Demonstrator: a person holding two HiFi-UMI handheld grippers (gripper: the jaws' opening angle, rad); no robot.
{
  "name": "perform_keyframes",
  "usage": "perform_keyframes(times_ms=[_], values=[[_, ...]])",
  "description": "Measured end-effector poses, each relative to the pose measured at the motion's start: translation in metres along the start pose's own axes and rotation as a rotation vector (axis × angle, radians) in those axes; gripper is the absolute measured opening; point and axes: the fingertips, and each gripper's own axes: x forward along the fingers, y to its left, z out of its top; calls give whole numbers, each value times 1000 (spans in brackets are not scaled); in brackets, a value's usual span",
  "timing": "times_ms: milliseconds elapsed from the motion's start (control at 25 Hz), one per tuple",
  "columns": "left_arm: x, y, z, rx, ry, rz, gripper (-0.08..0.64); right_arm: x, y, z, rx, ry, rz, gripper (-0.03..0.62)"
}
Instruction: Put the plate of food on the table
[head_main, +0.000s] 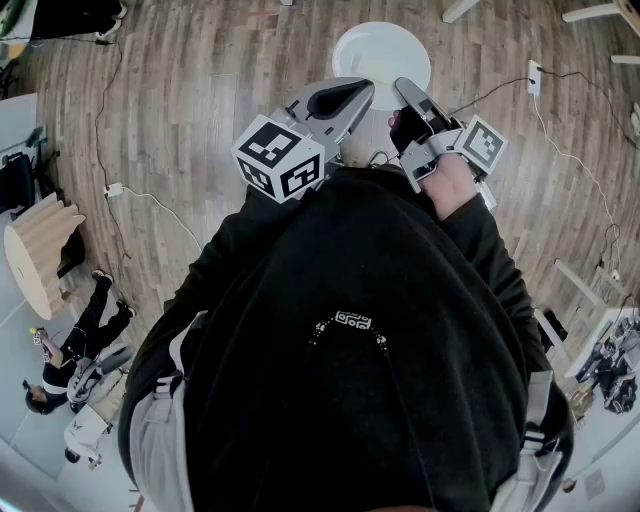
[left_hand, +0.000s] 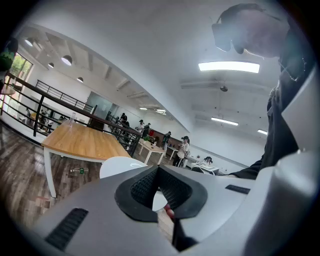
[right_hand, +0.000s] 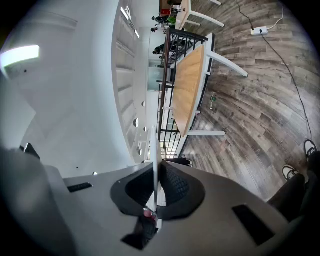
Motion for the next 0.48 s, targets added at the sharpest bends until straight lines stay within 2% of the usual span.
perform_keyframes(times_ms=[480], values=[[4, -8, -9, 1, 7, 26, 6, -9, -6, -2, 15, 22, -7, 32]])
